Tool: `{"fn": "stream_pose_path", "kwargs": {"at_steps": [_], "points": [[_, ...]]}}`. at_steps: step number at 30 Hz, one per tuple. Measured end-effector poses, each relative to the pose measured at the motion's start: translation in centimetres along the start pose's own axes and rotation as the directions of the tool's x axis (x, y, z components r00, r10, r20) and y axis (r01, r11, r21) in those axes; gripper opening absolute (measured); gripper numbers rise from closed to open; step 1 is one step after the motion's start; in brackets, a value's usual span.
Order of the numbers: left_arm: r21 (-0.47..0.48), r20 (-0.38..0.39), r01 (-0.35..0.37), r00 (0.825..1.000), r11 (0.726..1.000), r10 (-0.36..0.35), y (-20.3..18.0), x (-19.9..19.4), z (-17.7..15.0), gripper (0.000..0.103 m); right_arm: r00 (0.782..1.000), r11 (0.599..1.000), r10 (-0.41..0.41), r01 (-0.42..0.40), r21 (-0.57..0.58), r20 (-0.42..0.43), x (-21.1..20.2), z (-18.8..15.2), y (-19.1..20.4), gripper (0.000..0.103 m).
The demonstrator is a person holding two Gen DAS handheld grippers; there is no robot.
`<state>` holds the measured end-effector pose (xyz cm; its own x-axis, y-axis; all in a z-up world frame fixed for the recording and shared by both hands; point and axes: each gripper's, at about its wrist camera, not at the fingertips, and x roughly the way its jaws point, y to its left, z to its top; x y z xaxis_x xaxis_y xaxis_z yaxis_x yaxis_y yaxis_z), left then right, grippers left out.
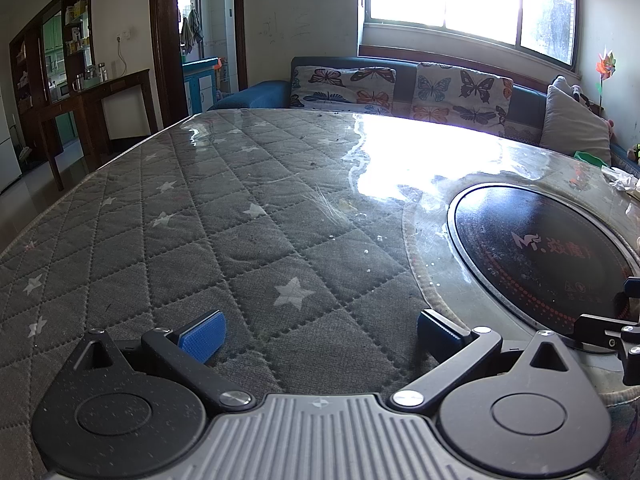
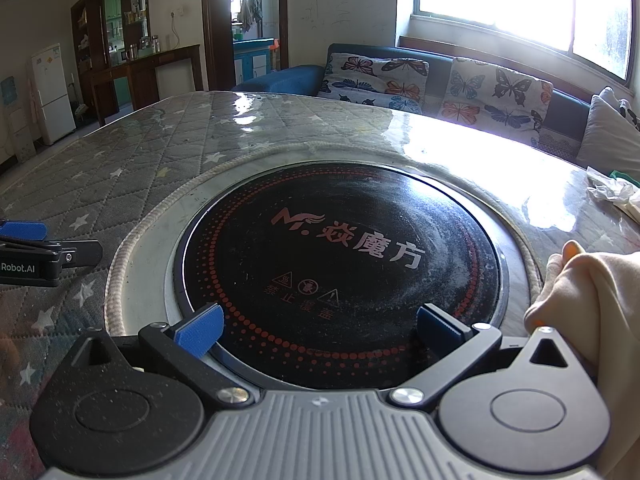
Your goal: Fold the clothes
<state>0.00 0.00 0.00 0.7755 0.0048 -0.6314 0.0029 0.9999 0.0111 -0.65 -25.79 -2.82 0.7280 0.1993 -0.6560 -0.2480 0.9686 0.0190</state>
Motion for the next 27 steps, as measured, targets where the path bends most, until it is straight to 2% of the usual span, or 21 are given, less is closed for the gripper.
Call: {"fn": "stream_pose_path", "kwargs": {"at_steps": [10, 17, 23, 27], "points": [[0.001, 0.001, -0.001, 1.000, 1.000, 0.001, 0.0, 0.0, 0.0, 0.103, 1.000, 1.000, -0.007, 0.007, -0.007, -0.004, -0.6, 0.0, -0.1, 0.103], [0.003, -0.006, -0.005, 1.000, 1.000, 0.005, -0.1, 0.0, 0.1, 0.103, 1.000, 1.000, 0.019, -0.019, 0.004, -0.019, -0.9, 0.3, -0.3, 0.103], [-0.013, -0.042, -0.015, 0.999, 1.000, 0.014, -0.9, -0.1, 0.5, 0.103, 0.999, 0.998, 0.045, -0.044, 0.033, -0.021, -2.4, -0.3, -1.4, 0.103], [-0.011, -0.059, 0.011, 0.998, 1.000, -0.012, -1.9, -0.6, 0.4, 0.103, 0.998, 0.996, 0.063, -0.062, 0.067, -0.021, -3.4, -0.5, -2.3, 0.103]]}}
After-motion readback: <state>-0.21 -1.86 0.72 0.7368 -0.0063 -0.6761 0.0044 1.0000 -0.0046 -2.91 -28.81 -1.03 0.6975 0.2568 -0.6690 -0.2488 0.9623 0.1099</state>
